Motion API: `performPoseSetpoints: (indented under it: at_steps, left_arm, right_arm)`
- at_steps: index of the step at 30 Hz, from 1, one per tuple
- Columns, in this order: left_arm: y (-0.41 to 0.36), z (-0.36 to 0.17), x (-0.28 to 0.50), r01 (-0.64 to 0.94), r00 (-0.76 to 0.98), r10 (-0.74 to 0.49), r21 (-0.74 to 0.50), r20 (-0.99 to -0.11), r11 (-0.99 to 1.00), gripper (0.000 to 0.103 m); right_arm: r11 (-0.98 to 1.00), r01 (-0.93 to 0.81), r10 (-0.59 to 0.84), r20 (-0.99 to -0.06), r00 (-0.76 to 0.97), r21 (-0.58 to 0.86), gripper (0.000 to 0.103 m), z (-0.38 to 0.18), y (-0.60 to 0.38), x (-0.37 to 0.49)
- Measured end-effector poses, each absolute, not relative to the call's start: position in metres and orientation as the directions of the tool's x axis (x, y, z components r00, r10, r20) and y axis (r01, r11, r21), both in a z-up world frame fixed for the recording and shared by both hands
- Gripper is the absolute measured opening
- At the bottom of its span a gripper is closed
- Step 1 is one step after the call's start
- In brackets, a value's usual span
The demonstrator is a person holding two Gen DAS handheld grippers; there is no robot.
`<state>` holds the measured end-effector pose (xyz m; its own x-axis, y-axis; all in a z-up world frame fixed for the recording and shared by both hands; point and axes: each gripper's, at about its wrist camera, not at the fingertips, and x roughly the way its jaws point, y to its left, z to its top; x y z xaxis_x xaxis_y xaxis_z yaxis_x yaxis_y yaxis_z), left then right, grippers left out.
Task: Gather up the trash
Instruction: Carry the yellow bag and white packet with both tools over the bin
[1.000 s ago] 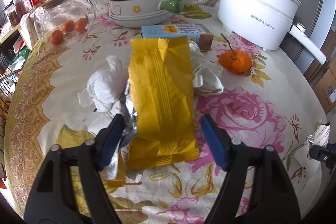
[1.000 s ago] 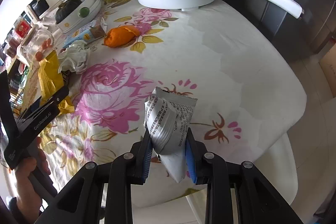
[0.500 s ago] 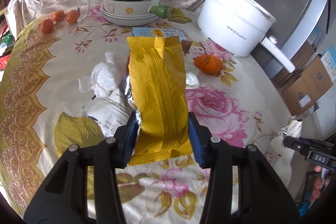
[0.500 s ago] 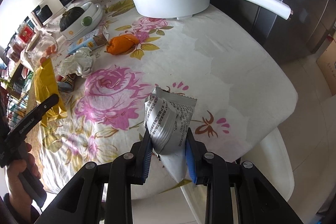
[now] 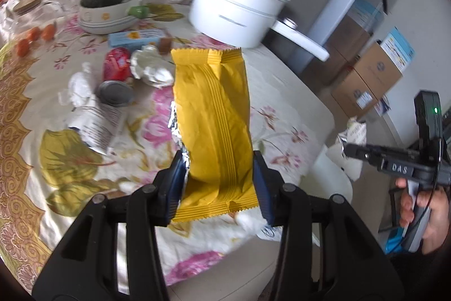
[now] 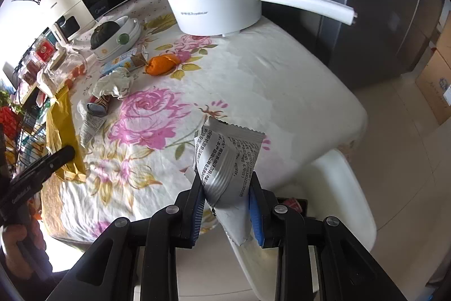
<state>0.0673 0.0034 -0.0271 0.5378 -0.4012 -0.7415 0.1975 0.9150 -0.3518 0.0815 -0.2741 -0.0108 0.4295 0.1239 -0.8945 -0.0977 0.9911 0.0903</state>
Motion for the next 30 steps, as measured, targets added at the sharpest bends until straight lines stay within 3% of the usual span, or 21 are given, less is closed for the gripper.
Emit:
performPoseSetpoints:
  at_steps: [15, 30]
  left_arm:
    - [-0.121, -0.057, 0.045, 0.426, 0.353, -0.536, -0.378, -0.766, 0.822, 0.048]
    - [-0.21, -0.083, 0.053, 0.526, 0.227, -0.6, -0.422, -0.767, 0.738, 0.049]
  right_arm:
    - [0.998, -0.048, 0.044, -0.914, 0.404, 0.026, 0.03, -0.021, -0.354, 0.028]
    - [0.996, 0.082, -0.007, -0.936, 0.353, 0.023, 0.03, -0.044, -0.436, 0.006]
